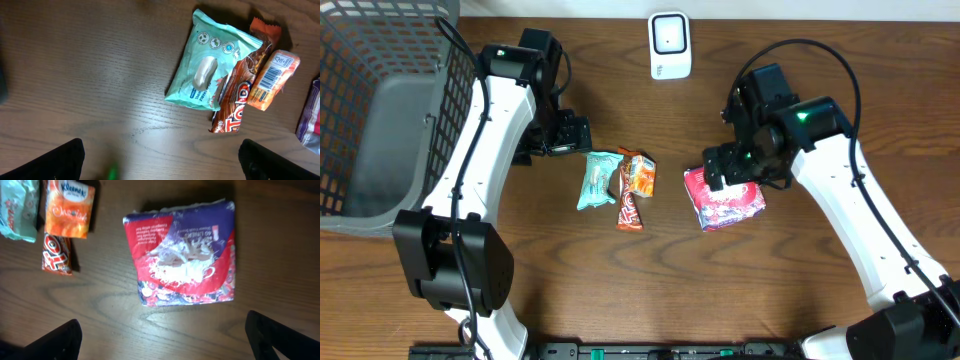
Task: Scan the item barcode
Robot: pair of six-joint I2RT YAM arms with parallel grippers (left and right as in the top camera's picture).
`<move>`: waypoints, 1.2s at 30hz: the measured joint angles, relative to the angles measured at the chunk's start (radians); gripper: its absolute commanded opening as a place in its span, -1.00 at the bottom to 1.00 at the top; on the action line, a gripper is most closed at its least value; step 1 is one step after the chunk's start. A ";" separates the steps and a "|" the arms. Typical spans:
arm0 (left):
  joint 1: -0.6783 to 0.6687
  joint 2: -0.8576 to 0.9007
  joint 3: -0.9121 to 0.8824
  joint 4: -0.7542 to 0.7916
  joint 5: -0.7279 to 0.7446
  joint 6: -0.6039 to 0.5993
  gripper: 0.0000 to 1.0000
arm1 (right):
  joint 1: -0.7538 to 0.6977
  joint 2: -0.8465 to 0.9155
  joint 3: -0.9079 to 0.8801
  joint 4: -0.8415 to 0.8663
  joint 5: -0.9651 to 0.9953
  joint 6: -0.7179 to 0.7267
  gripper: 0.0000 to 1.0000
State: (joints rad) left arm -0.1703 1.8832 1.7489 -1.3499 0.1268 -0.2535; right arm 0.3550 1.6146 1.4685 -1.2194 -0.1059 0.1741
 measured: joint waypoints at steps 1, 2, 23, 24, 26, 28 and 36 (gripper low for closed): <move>0.000 0.000 0.000 0.000 0.000 0.000 0.96 | 0.000 0.000 -0.008 0.004 -0.005 0.000 0.99; 0.000 0.000 0.000 0.000 0.000 0.000 0.96 | 0.000 0.000 -0.015 0.006 -0.012 0.000 0.98; 0.000 0.000 0.000 0.000 0.000 0.000 0.96 | 0.001 0.000 -0.026 0.031 -0.315 0.000 0.99; 0.000 0.000 0.000 0.000 0.000 0.000 0.96 | 0.003 0.000 -0.026 0.031 -0.324 0.000 0.99; 0.000 0.000 0.000 0.000 0.000 0.000 0.96 | 0.010 0.000 -0.026 0.036 -0.332 0.000 0.99; 0.000 0.000 0.000 0.000 0.000 0.000 0.95 | 0.025 0.000 -0.032 0.052 -0.333 0.000 0.99; 0.000 0.000 0.000 0.000 0.000 0.000 0.95 | 0.108 0.000 -0.108 0.139 -0.259 0.029 0.99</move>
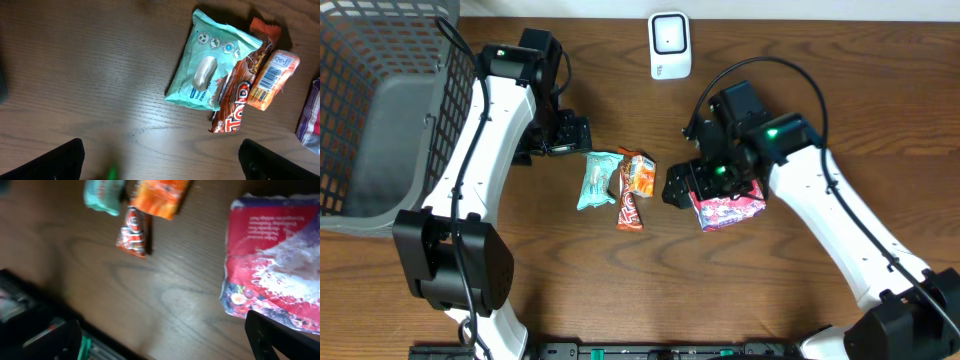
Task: Scan the item barcode
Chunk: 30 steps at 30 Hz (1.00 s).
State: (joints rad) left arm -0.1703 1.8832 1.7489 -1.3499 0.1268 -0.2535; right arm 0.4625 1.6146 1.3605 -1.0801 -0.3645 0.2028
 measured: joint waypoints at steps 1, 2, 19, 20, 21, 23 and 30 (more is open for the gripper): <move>0.000 0.000 0.000 0.000 0.000 0.000 0.96 | 0.007 0.000 -0.013 0.008 0.023 0.016 0.99; 0.000 0.000 0.000 0.000 0.000 0.000 0.96 | 0.014 0.000 -0.026 0.013 0.048 0.032 0.98; 0.000 0.000 0.000 0.000 0.000 0.000 0.96 | -0.076 0.000 -0.029 -0.003 0.444 0.145 0.99; 0.000 0.000 0.000 0.000 0.000 0.000 0.95 | -0.112 0.000 -0.028 0.000 0.442 0.140 0.98; 0.000 0.000 0.000 0.000 0.000 0.000 0.96 | -0.146 0.000 -0.028 0.005 0.432 0.129 0.98; 0.000 0.000 0.000 0.000 0.000 0.000 0.96 | -0.217 0.000 -0.028 0.016 0.381 0.079 0.98; 0.000 0.000 0.000 0.000 0.000 0.000 0.96 | -0.371 0.000 -0.032 0.028 0.098 -0.171 0.99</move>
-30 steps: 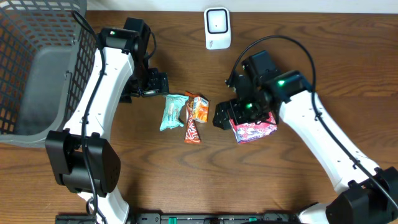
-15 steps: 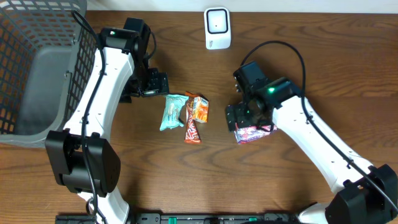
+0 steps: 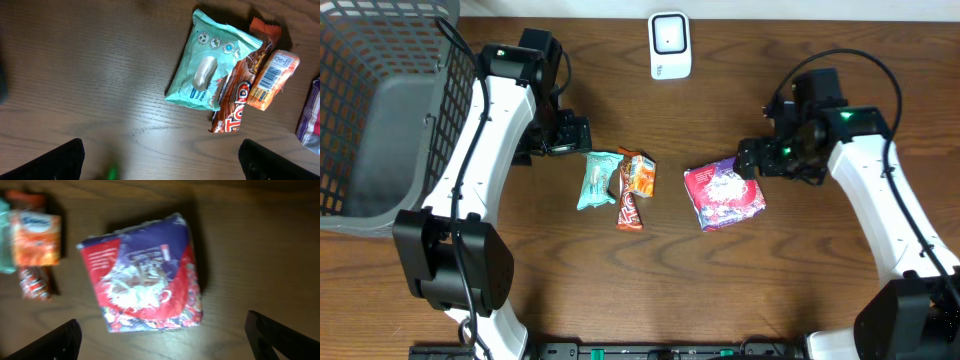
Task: Scan the item barcode
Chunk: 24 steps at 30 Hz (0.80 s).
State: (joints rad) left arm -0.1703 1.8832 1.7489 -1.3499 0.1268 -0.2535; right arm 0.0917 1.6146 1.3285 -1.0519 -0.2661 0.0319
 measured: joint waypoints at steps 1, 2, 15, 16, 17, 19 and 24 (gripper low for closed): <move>0.000 0.000 0.000 0.000 0.000 0.000 0.96 | -0.011 0.000 -0.005 0.005 -0.020 -0.021 0.99; 0.000 0.000 0.000 0.000 0.000 0.000 0.95 | -0.021 0.000 -0.015 0.016 -0.035 -0.038 0.98; 0.000 0.000 0.000 0.000 0.000 0.000 0.96 | -0.091 0.000 -0.284 0.272 -0.138 -0.095 0.99; 0.000 0.000 0.000 0.000 0.000 0.000 0.96 | -0.093 0.000 -0.306 0.298 -0.142 -0.093 0.98; 0.000 0.000 0.000 0.000 0.000 0.000 0.96 | -0.094 0.000 -0.328 0.324 -0.146 -0.090 0.99; 0.000 0.000 0.000 0.000 0.000 0.000 0.95 | -0.094 0.000 -0.375 0.374 -0.150 -0.079 0.99; 0.000 0.000 0.000 0.000 0.000 0.000 0.96 | -0.094 0.000 -0.466 0.476 -0.188 -0.059 0.86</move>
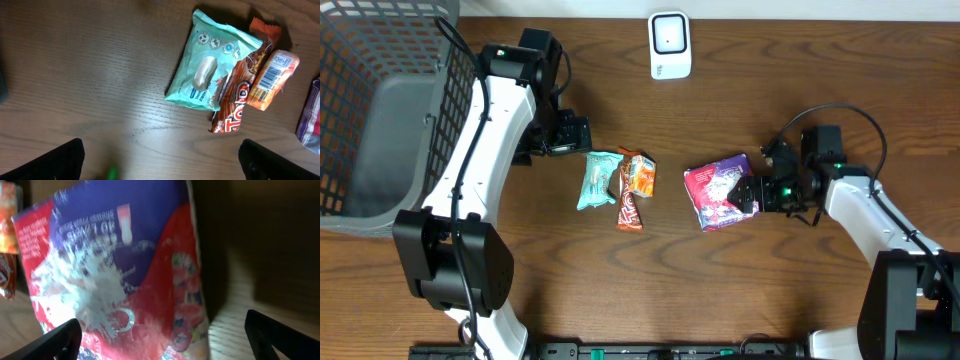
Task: Scan the item barcode
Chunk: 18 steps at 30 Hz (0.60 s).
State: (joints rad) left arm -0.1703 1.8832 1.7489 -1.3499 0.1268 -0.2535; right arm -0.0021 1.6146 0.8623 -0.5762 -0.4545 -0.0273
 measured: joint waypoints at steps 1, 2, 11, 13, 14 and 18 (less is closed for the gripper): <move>0.000 0.000 0.000 0.000 0.000 0.000 0.96 | 0.000 0.000 -0.013 0.015 -0.014 0.003 0.77; 0.000 0.000 0.000 0.000 0.000 0.000 0.96 | 0.000 0.000 -0.023 0.028 -0.027 0.005 0.54; 0.000 0.000 0.000 0.000 0.000 0.000 0.95 | 0.000 0.000 -0.039 0.053 -0.094 0.047 -0.47; 0.000 0.000 0.000 0.000 0.000 0.000 0.96 | 0.000 0.000 -0.036 0.043 -0.099 0.057 -0.95; 0.000 0.000 0.000 0.000 0.000 0.000 0.96 | 0.000 0.000 -0.030 0.029 -0.100 0.059 -0.98; 0.000 0.000 0.000 0.000 0.000 0.000 0.96 | 0.000 0.000 0.042 -0.081 -0.087 0.071 -0.98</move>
State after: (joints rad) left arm -0.1703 1.8832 1.7489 -1.3502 0.1268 -0.2535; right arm -0.0021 1.6146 0.9047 -0.6575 -0.5419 0.0433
